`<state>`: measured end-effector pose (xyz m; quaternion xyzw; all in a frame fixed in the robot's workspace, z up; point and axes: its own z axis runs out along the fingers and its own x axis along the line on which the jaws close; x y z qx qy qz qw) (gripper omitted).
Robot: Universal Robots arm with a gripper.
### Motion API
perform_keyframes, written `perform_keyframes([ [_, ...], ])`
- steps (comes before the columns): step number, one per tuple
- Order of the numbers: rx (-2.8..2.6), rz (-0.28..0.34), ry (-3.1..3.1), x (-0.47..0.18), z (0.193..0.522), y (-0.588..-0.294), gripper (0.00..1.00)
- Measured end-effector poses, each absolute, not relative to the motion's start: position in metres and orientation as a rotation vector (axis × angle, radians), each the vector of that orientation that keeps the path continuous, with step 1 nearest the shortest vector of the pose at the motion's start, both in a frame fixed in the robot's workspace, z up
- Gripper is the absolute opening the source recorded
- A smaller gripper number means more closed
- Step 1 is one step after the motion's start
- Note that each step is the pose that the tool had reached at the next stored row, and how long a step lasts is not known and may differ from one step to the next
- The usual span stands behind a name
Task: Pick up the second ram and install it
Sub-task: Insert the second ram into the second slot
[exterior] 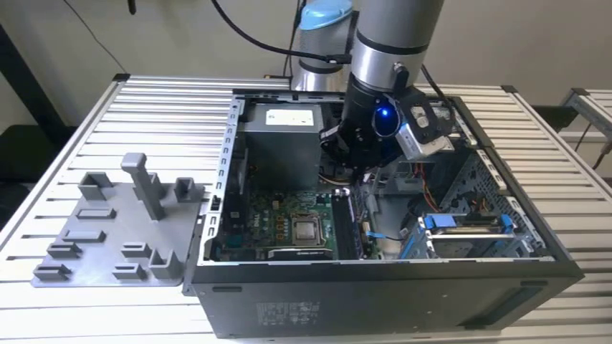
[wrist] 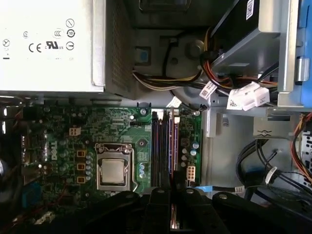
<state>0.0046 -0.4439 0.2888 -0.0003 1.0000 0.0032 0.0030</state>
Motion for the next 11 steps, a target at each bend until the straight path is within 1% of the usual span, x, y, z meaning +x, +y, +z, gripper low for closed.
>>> perform_keyframes([
  [11,0.003,0.01,3.136,-0.001,0.269,-0.448,0.15],
])
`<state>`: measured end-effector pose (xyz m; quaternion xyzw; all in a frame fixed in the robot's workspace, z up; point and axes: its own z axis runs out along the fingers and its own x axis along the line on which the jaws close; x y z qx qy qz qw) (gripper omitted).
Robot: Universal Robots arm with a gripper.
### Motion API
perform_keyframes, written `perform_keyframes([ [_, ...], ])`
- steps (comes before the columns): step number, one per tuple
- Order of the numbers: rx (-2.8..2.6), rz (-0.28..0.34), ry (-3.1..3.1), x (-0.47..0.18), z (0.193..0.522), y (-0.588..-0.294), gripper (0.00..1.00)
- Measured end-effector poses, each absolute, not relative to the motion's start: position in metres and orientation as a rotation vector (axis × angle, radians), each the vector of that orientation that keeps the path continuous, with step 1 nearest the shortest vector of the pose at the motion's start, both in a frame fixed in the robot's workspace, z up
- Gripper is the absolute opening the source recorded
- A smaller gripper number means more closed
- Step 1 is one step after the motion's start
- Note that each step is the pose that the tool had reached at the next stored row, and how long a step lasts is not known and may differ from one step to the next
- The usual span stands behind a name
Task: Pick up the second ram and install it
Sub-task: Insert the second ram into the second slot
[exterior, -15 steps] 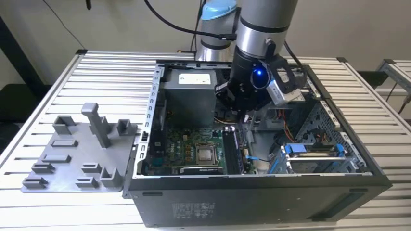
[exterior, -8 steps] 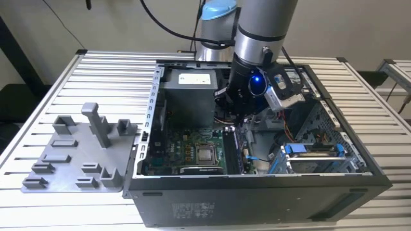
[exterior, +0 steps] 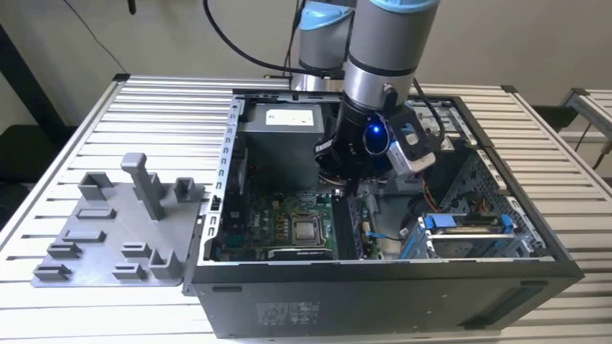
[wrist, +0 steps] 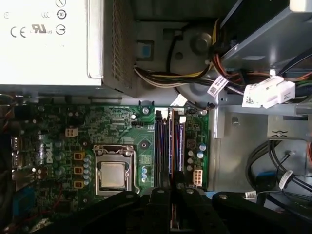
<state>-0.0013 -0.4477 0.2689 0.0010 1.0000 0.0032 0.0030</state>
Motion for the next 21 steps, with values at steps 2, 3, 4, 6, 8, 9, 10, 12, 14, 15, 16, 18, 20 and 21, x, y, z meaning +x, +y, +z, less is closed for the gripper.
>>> perform_keyframes([
  [2,0.003,0.01,3.136,-0.002,0.265,-0.45,0.15],
  [3,0.003,0.01,3.136,-0.003,0.263,-0.451,0.15],
  [4,0.004,0.01,3.136,-0.003,0.261,-0.452,0.15],
  [6,0.006,0.01,3.136,-0.004,0.258,-0.454,0.15],
  [8,0.006,0.01,3.136,-0.004,0.254,-0.456,0.15],
  [9,0.007,0.01,3.136,-0.004,0.252,-0.456,0.15],
  [10,0.007,0.01,3.136,-0.004,0.251,-0.456,0.15],
  [12,0.007,0.01,3.136,-0.005,0.247,-0.457,0.15],
  [14,0.011,0.01,3.136,-0.005,0.243,-0.457,0.15],
  [15,0.015,0.01,3.136,-0.006,0.241,-0.457,0.15],
  [16,0.019,0.01,3.136,-0.007,0.24,-0.457,0.15],
  [18,0.03,0.01,3.135,-0.009,0.236,-0.457,0.15],
  [20,0.04,0.01,3.135,-0.01,0.233,-0.458,0.15],
  [21,0.044,0.01,3.135,-0.01,0.232,-0.458,0.15],
])
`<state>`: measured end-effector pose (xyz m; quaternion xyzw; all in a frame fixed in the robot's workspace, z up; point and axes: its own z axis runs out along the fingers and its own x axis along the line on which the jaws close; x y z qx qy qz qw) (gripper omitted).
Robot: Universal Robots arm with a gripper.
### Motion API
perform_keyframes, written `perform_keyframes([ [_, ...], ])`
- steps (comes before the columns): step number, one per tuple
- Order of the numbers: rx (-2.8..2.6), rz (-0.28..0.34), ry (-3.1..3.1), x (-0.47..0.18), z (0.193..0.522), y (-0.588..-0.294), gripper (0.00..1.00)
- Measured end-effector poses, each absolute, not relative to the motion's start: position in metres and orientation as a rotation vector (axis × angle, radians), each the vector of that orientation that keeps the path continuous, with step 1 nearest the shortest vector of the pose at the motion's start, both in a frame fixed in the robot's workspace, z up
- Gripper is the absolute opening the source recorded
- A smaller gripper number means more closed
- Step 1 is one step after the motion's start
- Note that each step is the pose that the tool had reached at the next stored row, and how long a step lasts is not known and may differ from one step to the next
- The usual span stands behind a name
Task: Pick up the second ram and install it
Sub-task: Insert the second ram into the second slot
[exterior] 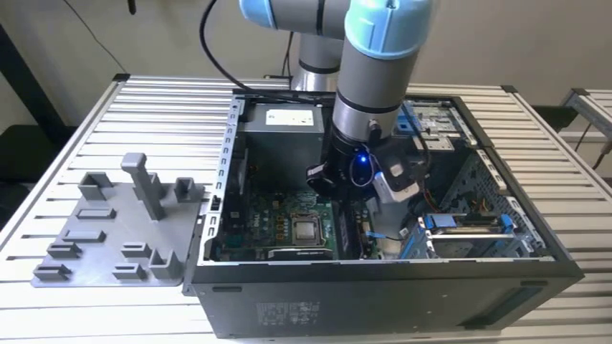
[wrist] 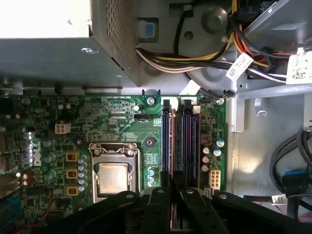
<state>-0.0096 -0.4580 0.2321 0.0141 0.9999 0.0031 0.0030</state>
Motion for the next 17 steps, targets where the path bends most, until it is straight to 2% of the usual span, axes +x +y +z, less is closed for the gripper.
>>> perform_keyframes([
  [17,0.059,0.008,3.136,-0.0095,0.226,-0.4619,0.15],
])
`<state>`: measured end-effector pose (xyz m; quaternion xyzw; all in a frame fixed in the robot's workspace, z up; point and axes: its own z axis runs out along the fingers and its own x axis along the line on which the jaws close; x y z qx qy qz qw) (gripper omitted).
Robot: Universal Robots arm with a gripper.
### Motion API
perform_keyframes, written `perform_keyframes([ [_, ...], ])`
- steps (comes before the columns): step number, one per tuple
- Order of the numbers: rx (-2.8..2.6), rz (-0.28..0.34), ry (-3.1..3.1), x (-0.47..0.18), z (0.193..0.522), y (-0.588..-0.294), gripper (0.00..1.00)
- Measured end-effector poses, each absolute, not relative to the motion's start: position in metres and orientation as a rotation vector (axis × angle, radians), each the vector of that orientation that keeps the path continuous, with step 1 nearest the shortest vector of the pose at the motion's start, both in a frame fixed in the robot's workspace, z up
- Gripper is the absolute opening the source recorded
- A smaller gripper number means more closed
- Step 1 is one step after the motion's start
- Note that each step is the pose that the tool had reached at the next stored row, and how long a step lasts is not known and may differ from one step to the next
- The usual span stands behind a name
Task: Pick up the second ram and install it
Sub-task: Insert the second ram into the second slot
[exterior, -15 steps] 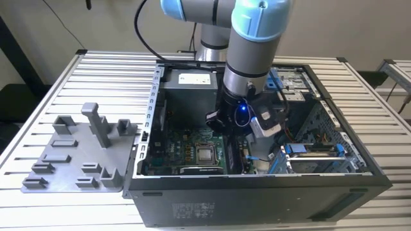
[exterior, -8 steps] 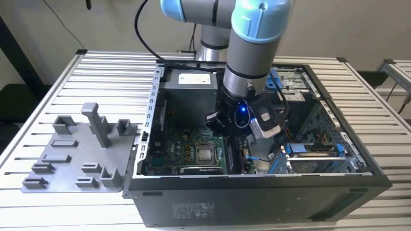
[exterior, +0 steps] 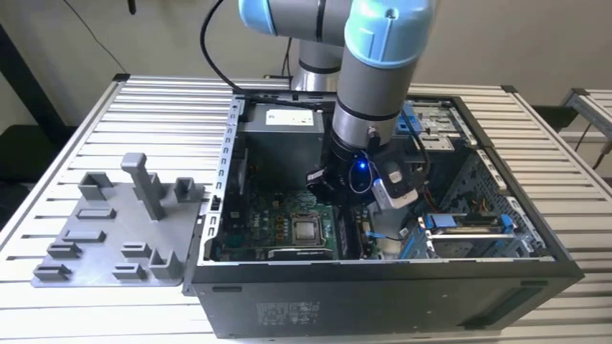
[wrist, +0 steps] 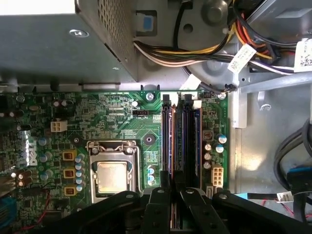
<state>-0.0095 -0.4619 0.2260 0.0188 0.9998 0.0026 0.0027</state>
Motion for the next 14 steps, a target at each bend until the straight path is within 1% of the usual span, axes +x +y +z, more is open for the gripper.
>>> perform_keyframes([
  [14,0.063,0.007,3.136,-0.0072,0.2214,-0.4626,0.15],
])
